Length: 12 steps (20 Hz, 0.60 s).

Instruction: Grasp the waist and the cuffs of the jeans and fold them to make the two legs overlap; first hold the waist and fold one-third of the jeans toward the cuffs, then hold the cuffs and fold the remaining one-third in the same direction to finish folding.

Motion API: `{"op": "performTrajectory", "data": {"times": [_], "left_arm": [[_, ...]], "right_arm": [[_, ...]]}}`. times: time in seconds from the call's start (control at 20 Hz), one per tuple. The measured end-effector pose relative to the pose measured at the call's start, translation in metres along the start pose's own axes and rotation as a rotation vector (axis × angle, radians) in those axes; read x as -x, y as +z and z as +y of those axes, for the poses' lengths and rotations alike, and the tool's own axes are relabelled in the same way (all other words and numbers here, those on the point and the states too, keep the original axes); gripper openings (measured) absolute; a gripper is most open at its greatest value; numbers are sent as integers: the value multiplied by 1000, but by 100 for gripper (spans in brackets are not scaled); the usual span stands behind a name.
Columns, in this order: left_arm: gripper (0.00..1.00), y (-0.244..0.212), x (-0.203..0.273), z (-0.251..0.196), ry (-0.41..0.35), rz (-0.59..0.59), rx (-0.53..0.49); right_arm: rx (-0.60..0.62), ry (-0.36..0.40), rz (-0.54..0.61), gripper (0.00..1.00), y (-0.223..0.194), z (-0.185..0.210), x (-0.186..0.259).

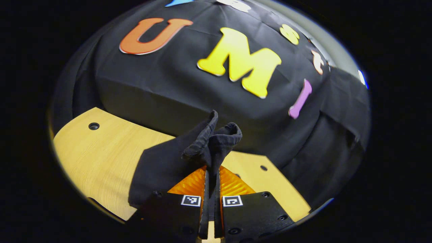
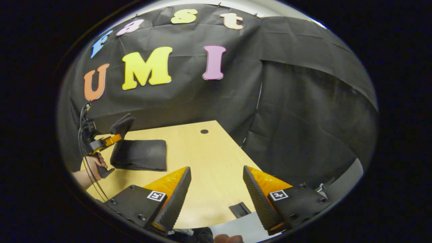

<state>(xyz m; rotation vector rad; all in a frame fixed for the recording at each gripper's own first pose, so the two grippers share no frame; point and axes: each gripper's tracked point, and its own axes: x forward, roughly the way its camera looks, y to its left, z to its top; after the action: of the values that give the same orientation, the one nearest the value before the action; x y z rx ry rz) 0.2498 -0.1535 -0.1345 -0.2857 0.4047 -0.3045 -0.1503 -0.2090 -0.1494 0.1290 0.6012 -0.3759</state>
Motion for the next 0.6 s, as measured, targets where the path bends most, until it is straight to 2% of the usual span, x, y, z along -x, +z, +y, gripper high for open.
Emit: {"op": "performTrajectory", "data": {"times": [0.15, 0.4, 0.55, 0.6], "left_arm": [[10, -38, -20, 3, 30, 35, -125], [11, -89, -32, 5, 93, 133, -230], [12, -96, -38, 8, 116, 126, -338], [12, -100, -39, 4, 111, 136, -369]], "right_arm": [[-4, -28, 28, 95, -9, -12, -4], [-3, -37, 63, 95, -19, -18, -15], [4, -30, 77, 95, -21, -16, -24], [5, -25, 79, 92, -20, -15, -27]]}}
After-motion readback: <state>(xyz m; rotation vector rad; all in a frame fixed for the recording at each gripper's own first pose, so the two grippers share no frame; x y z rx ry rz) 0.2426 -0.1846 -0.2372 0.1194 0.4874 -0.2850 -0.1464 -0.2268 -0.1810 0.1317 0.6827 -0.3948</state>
